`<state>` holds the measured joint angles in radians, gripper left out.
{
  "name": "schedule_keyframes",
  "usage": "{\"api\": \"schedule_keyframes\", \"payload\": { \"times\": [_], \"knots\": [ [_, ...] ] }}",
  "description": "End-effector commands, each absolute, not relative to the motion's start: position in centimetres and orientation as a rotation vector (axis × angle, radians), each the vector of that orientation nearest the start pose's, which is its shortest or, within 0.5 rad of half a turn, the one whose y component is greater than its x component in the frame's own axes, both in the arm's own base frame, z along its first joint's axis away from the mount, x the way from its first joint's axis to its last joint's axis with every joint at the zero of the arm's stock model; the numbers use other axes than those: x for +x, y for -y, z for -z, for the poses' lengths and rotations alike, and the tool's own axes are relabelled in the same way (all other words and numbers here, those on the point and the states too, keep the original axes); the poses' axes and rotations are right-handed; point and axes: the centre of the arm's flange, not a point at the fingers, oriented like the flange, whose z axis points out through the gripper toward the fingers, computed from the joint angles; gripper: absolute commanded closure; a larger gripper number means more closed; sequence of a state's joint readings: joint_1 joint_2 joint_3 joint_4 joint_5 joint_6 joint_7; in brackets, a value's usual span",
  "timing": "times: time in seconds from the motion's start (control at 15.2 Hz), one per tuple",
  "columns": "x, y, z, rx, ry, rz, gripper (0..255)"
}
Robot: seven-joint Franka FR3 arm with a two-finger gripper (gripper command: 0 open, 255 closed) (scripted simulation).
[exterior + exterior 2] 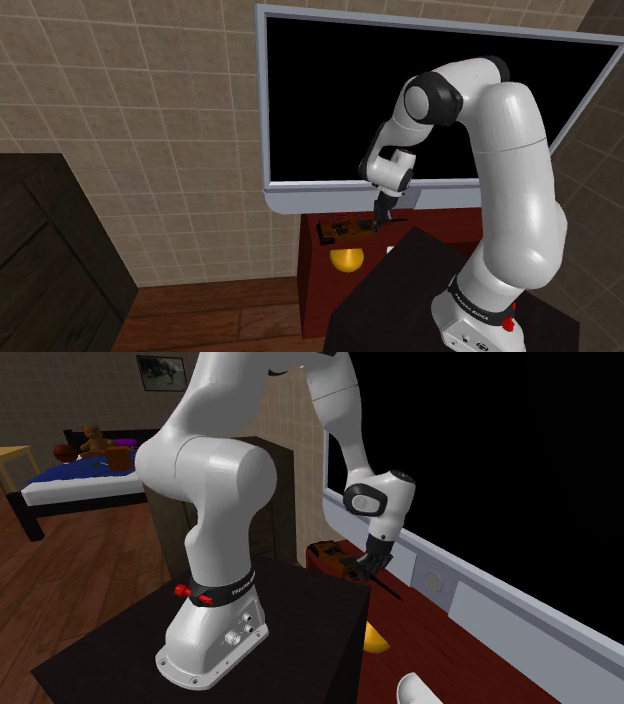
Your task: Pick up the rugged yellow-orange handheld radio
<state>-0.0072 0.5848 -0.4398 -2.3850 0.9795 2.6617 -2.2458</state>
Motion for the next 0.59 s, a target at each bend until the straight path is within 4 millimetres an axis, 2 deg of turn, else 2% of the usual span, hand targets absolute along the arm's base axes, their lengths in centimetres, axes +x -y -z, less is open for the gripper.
{"api": "schedule_keyframes", "payload": {
  "times": [0.0, 0.4, 0.53],
  "knots": [
    [40.8, 25.0, -11.7, -2.740, 1.344, 0.171, 255],
    [40.8, 25.0, -14.8, -2.740, 1.344, 0.171, 255],
    [40.8, 25.0, -14.9, -2.740, 1.344, 0.171, 255]
  ]
}}
